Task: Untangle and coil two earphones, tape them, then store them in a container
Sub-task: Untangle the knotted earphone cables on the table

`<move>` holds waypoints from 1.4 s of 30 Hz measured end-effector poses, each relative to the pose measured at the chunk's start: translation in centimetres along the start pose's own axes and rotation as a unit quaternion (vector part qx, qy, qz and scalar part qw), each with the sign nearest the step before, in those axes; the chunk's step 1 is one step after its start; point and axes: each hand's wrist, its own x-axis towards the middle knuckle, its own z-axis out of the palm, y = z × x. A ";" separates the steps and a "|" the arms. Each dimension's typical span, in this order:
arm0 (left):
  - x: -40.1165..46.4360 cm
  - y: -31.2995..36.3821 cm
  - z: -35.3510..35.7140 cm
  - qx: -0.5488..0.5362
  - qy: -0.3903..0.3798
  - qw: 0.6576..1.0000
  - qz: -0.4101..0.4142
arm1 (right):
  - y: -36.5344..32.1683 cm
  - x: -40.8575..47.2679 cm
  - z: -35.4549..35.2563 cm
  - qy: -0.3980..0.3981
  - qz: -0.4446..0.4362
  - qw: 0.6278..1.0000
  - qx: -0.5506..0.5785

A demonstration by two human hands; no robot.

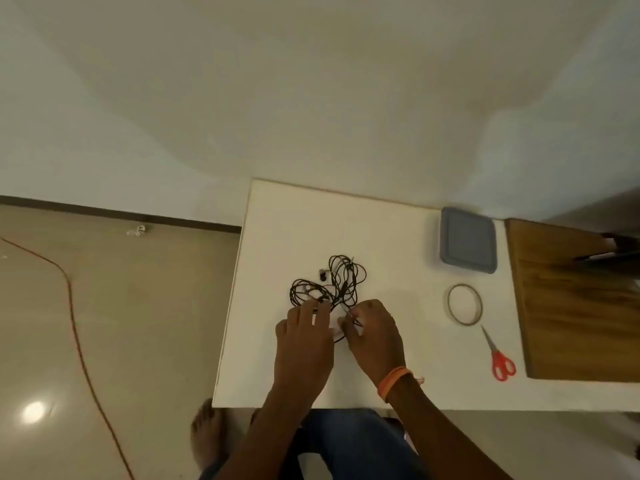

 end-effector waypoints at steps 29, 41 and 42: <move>-0.2 0.4 1.6 0.060 -0.028 0.998 0.010 | -2.9 -0.1 -10.5 -0.062 0.023 0.957 0.282; 0.1 1.5 1.2 0.007 0.077 0.997 -0.011 | -0.9 0.7 -13.8 -0.145 -0.108 0.974 0.140; 0.1 2.2 0.7 -0.020 0.117 0.993 0.018 | -0.7 0.5 -13.8 -0.151 -0.125 0.971 0.134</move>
